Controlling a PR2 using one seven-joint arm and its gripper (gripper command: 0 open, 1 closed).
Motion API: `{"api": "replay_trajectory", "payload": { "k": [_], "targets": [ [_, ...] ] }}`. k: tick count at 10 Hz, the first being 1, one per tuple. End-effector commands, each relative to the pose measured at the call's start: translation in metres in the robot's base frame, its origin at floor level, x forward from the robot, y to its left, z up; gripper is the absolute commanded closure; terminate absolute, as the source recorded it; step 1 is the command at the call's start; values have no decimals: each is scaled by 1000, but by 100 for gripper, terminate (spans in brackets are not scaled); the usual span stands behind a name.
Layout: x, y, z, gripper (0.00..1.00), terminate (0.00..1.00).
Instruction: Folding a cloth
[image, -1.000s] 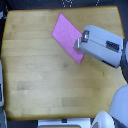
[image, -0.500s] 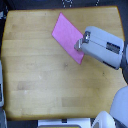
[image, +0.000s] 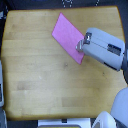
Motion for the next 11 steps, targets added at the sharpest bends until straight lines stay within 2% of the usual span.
{"api": "replay_trajectory", "payload": {
  "k": [1, 11],
  "targets": [
    [3, 10, -1, 100, 0],
    [7, -9, 13, 100, 0]
  ]
}}
